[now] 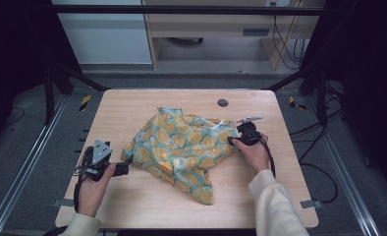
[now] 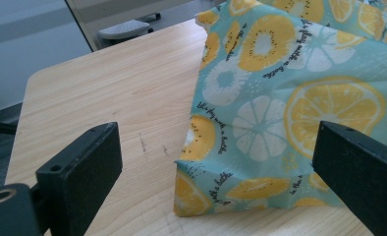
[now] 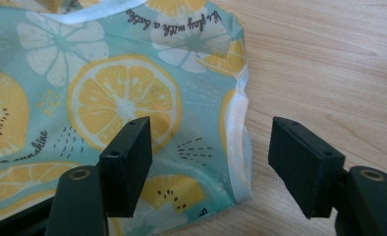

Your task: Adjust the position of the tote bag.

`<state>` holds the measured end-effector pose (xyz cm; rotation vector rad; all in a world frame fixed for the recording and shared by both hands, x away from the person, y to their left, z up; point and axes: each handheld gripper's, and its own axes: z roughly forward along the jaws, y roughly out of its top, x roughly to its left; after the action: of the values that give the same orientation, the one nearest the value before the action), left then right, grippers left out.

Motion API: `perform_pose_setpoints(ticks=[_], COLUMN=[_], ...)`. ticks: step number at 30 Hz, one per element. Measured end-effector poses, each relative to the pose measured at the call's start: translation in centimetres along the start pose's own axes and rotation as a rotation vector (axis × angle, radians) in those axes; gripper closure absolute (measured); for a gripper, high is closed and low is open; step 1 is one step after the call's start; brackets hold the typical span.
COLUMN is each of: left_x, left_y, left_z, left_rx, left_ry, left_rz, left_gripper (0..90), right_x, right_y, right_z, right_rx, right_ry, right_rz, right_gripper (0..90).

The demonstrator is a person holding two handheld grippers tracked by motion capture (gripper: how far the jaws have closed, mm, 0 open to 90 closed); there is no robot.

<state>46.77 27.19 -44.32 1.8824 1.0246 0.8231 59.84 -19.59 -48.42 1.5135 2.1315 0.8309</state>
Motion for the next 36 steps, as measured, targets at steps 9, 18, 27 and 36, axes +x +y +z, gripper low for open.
perform_pose_setpoints(ticks=[9, 18, 27, 36], left_x=[0.1, 0.2, 0.2, 0.3], left_y=[0.0, 0.0, 0.0, -0.1], left_z=[0.0, 0.0, 0.0, 0.0], left_rx=[0.004, 0.001, 0.003, 0.003], left_ry=[0.002, 0.002, 0.002, 0.003], left_rz=[-0.005, -0.005, -0.006, -0.008], left_gripper=[4.4, 4.5, 4.4, 4.4], right_x=[0.1, 0.0, -0.2, -0.2], right_y=[0.1, 0.0, -0.2, 0.1], right_z=[0.5, 0.2, 0.1, -1.0], right_rx=[0.012, -0.003, -0.018, -0.061], right_ry=[0.014, 0.024, 0.072, 0.104], right_rz=[-0.022, -0.053, -0.060, -0.062], right_gripper=[41.0, 59.7, 82.3, 90.0])
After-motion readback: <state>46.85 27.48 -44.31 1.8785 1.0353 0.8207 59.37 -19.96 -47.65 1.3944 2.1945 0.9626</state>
